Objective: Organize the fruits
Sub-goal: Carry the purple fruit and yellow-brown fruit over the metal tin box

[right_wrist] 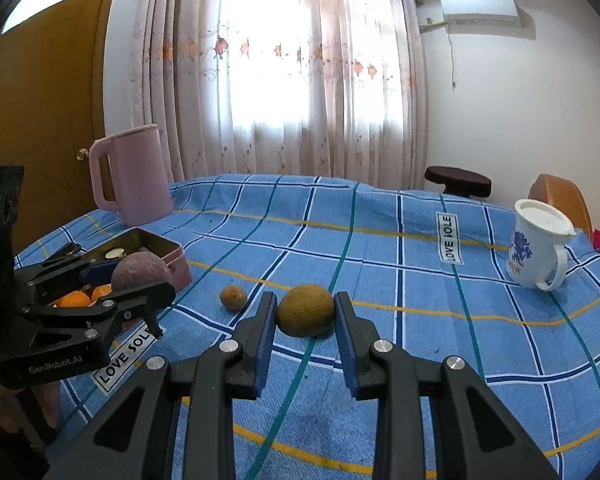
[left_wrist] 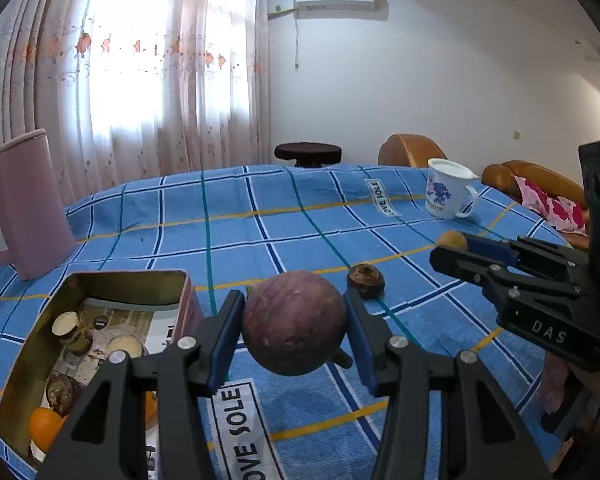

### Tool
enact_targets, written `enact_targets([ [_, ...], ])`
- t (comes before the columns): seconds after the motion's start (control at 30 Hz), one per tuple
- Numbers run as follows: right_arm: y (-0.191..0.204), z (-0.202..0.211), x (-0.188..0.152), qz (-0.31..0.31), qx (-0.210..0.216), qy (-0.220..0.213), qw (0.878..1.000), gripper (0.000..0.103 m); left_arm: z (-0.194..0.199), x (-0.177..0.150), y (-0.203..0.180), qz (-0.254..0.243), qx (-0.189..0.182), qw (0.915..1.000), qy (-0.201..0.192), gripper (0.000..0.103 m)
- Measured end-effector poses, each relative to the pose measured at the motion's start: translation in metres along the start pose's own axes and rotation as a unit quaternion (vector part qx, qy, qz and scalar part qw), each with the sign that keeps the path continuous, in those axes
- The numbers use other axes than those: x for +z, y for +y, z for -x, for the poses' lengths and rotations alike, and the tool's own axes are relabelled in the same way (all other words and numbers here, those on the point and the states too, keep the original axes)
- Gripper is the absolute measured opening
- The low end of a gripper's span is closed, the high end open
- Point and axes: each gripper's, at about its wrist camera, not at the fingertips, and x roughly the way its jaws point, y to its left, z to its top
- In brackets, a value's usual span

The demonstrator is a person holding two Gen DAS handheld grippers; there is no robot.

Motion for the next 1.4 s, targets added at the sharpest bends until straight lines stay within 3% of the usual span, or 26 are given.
enact_targets([
  [0.7, 0.005, 0.021, -0.002, 0.019, -0.012, -0.061, 0.998, 0.030, 0.024, -0.003, -0.003, -0.006, 0.015, 0.9980, -0.061, 0.052],
  [1.1, 0.010, 0.024, -0.001, 0.026, -0.020, -0.066, 0.997, 0.030, 0.029, -0.003, 0.000, -0.002, 0.011, 0.9972, -0.074, 0.052],
  [1.4, 0.031, 0.013, 0.001, 0.034, 0.004, -0.051, 0.998, 0.030, 0.039, 0.001, 0.016, 0.013, 0.007, 0.9972, -0.073, 0.052],
])
